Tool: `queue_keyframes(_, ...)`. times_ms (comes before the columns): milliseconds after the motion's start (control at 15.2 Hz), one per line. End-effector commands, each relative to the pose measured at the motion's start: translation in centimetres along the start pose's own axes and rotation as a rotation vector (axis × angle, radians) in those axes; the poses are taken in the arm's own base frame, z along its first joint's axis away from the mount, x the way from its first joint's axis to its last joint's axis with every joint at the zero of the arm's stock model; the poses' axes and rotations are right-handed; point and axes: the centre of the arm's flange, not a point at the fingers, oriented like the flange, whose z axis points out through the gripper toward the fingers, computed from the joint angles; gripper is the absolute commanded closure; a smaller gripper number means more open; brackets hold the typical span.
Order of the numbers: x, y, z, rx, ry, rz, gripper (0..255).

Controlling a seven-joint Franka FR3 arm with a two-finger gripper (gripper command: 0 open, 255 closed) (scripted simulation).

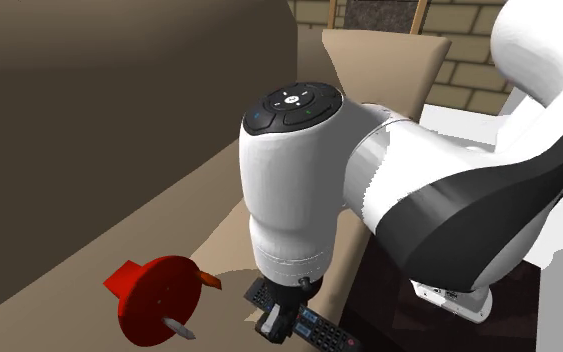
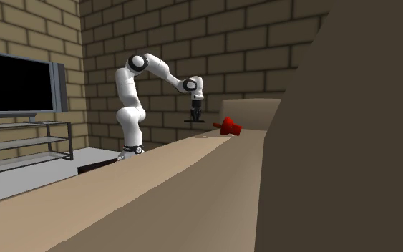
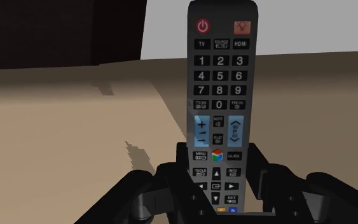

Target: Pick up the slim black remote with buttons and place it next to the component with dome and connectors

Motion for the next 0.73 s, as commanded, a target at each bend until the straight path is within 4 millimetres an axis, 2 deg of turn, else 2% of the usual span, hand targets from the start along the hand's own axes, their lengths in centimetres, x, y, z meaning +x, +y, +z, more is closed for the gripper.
queue_keyframes(0,0.0,0.0,1.1,0.000,0.000,0.000,255)
queue_keyframes(528,0.1,-0.2,5.4,0.000,0.000,0.000,255)
queue_keyframes(660,0.1,-0.2,5.4,0.000,0.000,0.000,255)
